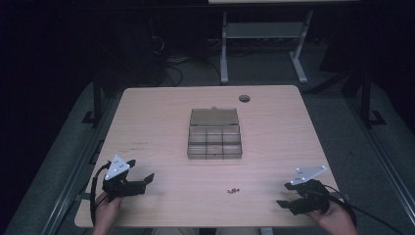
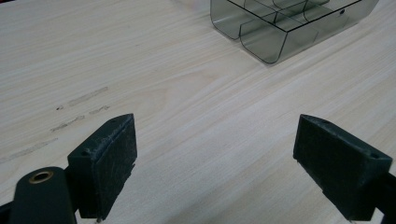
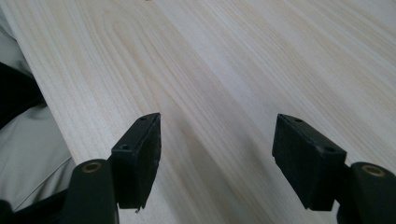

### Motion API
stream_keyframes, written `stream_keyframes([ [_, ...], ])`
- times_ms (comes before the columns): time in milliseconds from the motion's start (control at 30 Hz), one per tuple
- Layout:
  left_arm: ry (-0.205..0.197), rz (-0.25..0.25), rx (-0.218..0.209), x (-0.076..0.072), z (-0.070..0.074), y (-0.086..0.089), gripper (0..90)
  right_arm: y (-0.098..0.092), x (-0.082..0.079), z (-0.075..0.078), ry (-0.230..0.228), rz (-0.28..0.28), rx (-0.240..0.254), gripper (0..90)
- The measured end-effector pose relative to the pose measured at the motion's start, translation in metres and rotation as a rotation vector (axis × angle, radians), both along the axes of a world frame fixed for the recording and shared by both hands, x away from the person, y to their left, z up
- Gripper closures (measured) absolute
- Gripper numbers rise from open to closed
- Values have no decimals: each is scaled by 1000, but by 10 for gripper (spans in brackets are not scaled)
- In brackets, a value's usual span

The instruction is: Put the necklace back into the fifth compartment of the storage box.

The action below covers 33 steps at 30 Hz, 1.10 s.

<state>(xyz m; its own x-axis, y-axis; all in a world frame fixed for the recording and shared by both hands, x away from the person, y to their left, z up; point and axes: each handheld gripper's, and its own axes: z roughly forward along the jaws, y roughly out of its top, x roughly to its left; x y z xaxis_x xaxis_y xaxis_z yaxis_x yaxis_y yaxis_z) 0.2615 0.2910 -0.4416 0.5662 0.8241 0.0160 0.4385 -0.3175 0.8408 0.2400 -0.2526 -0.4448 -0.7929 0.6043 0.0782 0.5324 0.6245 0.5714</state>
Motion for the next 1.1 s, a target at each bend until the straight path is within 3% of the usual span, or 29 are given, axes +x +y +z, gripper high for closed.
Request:
stream_keyframes([
  [433,-2,-16,20,-1,-1,-1,130,16,1,3,-7,30,-23,313],
  [1100,-3,-10,14,0,-2,0,130,41,1,3,8,78,-29,289],
])
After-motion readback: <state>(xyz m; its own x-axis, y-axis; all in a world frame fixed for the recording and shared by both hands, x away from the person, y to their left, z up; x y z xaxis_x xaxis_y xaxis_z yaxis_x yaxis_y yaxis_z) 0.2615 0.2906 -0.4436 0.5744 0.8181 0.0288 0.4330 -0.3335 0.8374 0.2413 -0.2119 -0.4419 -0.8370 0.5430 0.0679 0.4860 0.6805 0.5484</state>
